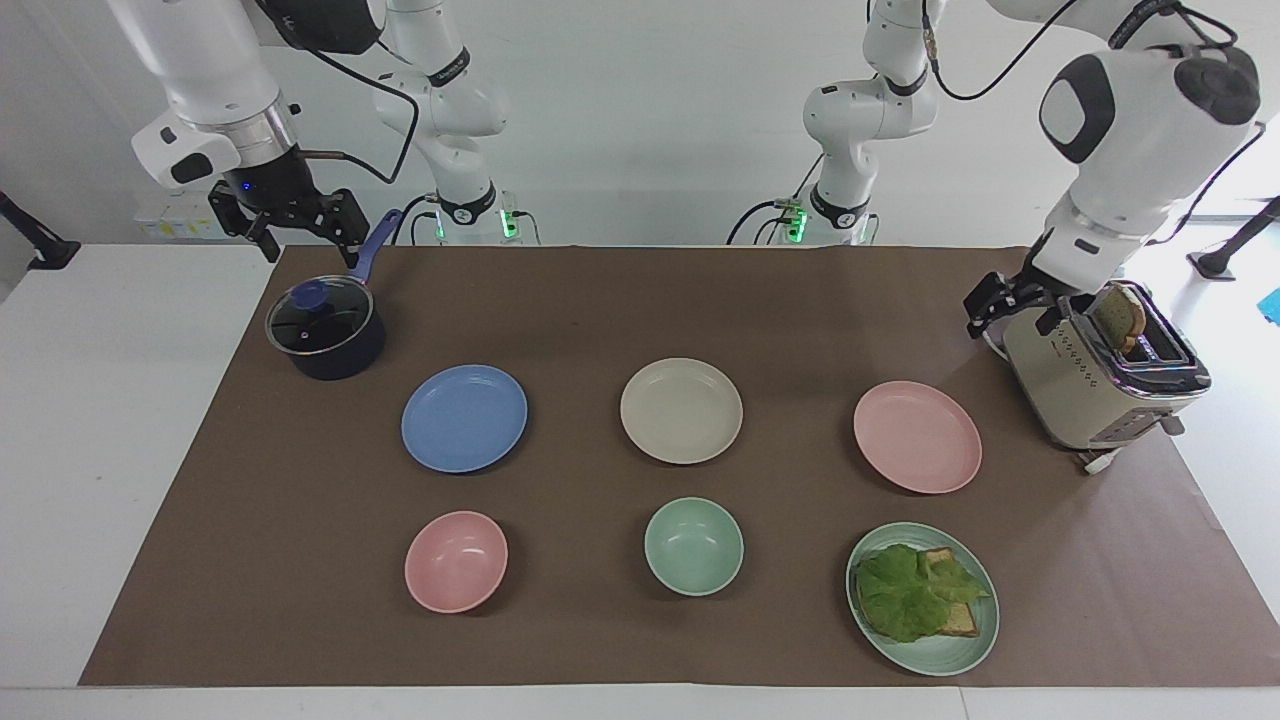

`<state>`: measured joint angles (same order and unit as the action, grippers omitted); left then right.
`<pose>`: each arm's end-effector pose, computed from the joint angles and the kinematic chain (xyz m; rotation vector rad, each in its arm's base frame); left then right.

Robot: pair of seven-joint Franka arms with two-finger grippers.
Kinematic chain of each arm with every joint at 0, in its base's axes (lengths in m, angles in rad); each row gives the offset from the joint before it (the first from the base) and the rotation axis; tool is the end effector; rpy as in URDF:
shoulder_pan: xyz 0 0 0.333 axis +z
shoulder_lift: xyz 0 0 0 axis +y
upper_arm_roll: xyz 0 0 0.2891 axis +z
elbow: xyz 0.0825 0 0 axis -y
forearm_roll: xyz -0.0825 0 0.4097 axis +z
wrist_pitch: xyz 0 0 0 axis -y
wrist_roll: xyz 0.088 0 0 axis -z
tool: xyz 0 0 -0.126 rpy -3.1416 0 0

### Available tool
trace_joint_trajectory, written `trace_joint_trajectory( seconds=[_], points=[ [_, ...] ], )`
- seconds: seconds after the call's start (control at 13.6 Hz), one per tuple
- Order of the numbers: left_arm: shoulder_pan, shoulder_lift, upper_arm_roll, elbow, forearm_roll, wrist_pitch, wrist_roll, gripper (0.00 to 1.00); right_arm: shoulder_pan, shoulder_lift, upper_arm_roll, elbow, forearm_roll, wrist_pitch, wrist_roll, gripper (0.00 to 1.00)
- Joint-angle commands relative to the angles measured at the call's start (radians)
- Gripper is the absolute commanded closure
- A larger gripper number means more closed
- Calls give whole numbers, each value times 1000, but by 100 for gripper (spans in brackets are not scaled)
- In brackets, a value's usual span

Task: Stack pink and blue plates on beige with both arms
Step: 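Grasp the rim of the pink plate with the left gripper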

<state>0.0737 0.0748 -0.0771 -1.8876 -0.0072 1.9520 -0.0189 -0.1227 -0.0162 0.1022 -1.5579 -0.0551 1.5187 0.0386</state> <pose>0.6007 -0.0021 0.4082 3.1291 0.0288 -0.0162 0.5698 -0.0184 0.5900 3.0830 -0.0946 -0.0348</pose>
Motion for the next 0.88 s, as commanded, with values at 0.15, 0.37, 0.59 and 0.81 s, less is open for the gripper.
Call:
trace_joint_trajectory(
  seconds=[0.15,0.37,0.59,0.81],
  points=[
    [83,112,-4,-159,15,269,-4,0,-8,-7,5,-2,-2,-3,18,0],
    [86,128,-4,-200,15,283,-139,0,-8,-7,5,-2,-2,-3,18,0],
    [80,114,-4,-220,15,252,-190,90,-8,-7,5,-2,-2,-3,18,0],
    [90,117,-6,-205,15,222,-187,100,-8,-7,5,-2,-2,-3,18,0]
  ],
)
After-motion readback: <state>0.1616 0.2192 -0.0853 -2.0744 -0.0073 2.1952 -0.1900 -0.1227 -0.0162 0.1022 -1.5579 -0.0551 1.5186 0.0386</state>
